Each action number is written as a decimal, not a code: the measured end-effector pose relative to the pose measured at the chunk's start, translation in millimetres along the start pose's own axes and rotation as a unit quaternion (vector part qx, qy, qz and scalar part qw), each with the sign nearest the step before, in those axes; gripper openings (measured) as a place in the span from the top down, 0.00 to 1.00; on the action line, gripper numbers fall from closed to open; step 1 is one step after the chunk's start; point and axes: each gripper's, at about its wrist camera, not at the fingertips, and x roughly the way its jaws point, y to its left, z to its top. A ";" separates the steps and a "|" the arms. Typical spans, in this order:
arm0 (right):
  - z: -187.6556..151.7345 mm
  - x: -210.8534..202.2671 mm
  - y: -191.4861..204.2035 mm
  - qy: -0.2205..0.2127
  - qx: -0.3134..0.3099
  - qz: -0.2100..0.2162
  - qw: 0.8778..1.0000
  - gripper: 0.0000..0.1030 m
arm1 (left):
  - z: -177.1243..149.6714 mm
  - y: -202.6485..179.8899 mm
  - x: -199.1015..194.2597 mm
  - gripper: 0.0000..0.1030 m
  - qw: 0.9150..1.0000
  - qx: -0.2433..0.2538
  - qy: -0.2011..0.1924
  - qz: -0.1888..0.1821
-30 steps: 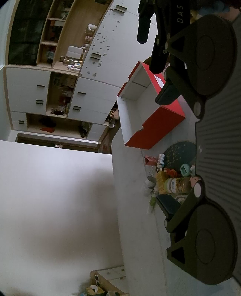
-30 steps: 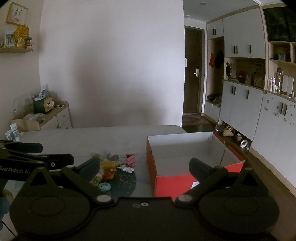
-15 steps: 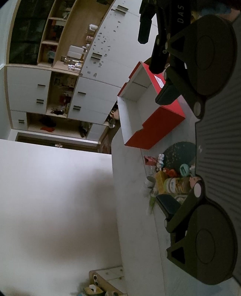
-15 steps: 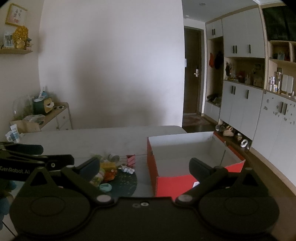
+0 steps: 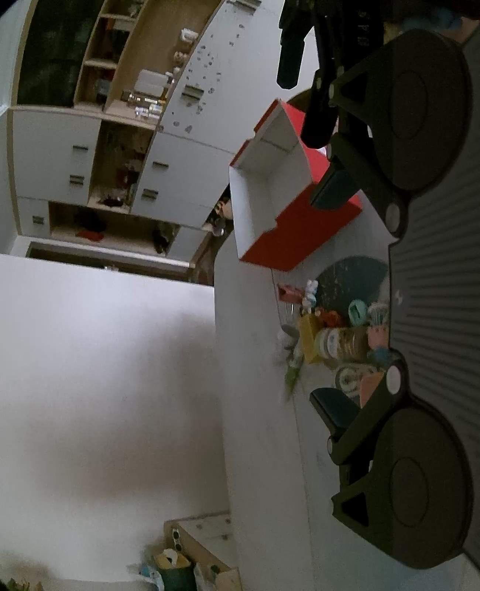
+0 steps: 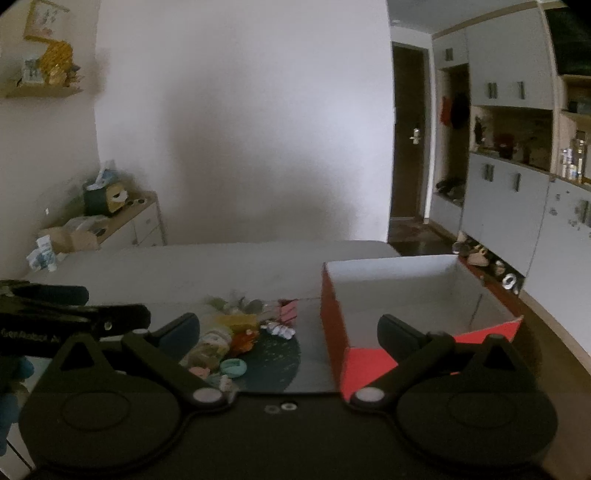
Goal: Organize rigid objects
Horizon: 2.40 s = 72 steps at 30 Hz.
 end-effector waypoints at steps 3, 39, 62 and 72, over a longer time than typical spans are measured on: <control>1.5 9.8 4.2 0.006 -0.009 0.012 1.000 0.00 | -0.5 4.4 5.5 0.00 1.000 -0.001 0.006 0.007; -42.7 173.5 51.8 0.191 -0.123 0.194 0.954 0.18 | -52.8 104.4 133.3 0.01 0.982 -0.093 0.143 0.076; -55.0 209.0 74.3 0.228 -0.110 0.186 0.949 0.46 | -61.3 109.8 152.0 0.33 0.975 -0.113 0.176 0.075; -51.1 205.7 68.5 0.227 -0.098 0.188 0.950 0.47 | -60.7 107.7 148.0 0.33 0.975 -0.108 0.176 0.081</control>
